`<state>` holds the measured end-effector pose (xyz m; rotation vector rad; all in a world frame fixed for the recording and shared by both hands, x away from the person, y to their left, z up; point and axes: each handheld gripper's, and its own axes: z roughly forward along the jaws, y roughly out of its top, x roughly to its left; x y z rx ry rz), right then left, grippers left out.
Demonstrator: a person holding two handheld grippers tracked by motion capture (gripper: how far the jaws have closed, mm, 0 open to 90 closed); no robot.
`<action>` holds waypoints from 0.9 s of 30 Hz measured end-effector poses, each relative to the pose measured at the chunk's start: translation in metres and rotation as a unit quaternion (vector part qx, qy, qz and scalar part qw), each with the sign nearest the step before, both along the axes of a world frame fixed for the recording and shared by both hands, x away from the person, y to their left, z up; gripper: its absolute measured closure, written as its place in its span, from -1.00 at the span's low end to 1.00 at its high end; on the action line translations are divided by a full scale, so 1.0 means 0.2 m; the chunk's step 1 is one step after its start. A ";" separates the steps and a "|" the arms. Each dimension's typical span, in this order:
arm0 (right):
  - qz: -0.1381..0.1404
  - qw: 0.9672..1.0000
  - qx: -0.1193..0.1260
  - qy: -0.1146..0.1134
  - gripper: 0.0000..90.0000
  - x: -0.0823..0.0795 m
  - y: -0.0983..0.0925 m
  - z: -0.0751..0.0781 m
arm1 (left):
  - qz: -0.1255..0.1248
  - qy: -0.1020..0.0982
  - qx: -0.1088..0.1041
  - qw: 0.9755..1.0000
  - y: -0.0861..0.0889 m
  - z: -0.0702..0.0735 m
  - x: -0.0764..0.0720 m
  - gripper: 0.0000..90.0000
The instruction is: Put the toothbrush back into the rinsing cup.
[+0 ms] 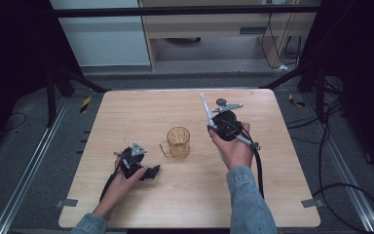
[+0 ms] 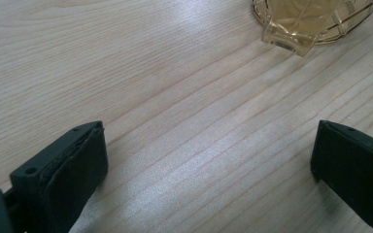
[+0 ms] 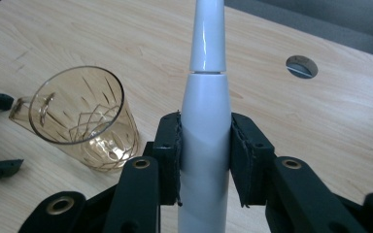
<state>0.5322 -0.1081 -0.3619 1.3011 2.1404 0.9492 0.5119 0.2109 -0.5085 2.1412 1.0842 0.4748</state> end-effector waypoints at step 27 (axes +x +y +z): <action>-0.033 0.990 0.040 -0.134 0.49 0.02 0.24 0.15 | 0.001 0.000 0.001 1.000 0.00 0.00 0.00 -1.00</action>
